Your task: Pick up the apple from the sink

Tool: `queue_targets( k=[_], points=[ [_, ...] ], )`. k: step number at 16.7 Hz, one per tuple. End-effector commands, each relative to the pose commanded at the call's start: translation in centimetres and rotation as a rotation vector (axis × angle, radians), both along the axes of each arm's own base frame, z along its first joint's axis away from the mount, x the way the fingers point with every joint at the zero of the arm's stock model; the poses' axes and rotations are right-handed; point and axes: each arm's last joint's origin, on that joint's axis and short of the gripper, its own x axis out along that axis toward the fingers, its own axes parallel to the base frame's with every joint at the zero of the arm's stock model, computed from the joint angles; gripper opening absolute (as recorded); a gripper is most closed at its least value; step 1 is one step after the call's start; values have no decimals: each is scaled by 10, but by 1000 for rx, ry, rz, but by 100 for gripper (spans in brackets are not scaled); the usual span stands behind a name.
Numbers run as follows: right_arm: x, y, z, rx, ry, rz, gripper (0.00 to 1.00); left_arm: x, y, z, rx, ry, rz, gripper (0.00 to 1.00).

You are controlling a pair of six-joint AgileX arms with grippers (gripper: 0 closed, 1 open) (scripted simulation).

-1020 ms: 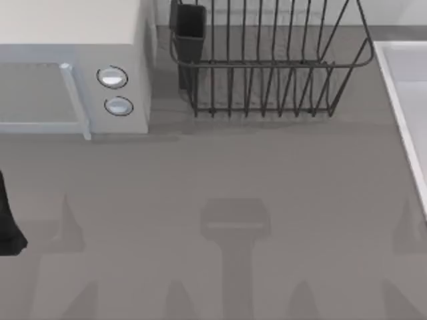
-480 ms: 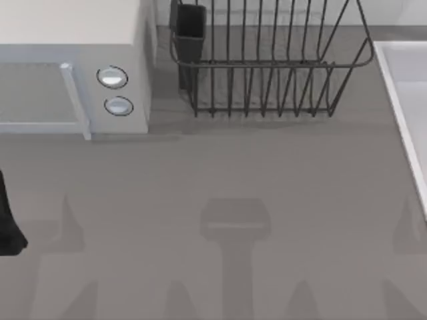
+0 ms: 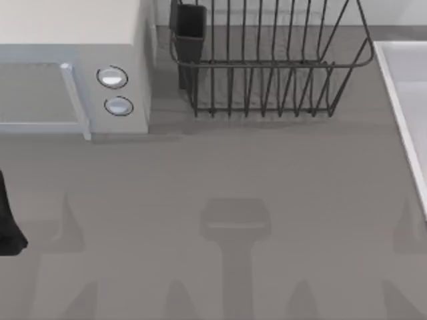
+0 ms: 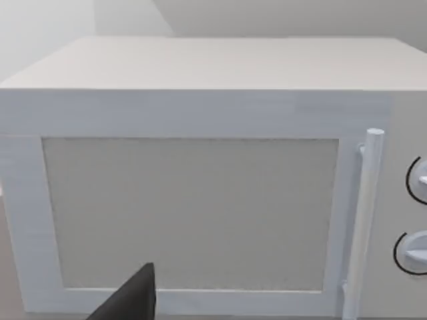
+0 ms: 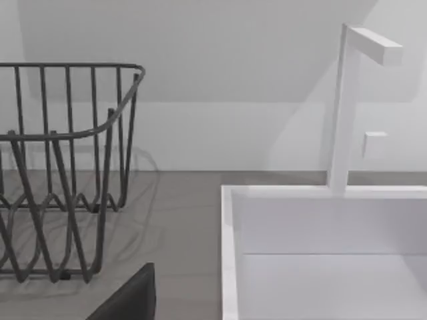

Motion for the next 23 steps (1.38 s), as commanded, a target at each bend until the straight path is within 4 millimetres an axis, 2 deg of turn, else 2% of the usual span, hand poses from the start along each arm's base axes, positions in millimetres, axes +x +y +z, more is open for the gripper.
queue_targets(
  k=[2, 5, 8, 11, 14, 17, 20, 23],
  points=[
    [0, 0, 1, -1, 7, -1, 100, 0, 0, 0, 0, 0, 0, 100],
    [2, -1, 15, -10, 68, -10, 100, 0, 0, 0, 0, 0, 0, 100],
    [10, -3, 39, -25, 185, -26, 100, 0, 0, 0, 0, 0, 0, 100],
    [31, -7, 70, -42, 345, -45, 100, 0, 0, 0, 0, 0, 0, 100],
    [66, -13, 98, -56, 536, -60, 100, 0, 0, 0, 0, 0, 0, 100],
    [116, -23, 116, -63, 742, -69, 100, 0, 0, 0, 0, 0, 0, 100],
    [174, -38, 116, -61, 950, -70, 100, 0, 0, 0, 0, 0, 0, 100],
    [230, -56, 98, -50, 1147, -61, 100, 0, 0, 0, 0, 0, 0, 100]
  ],
)
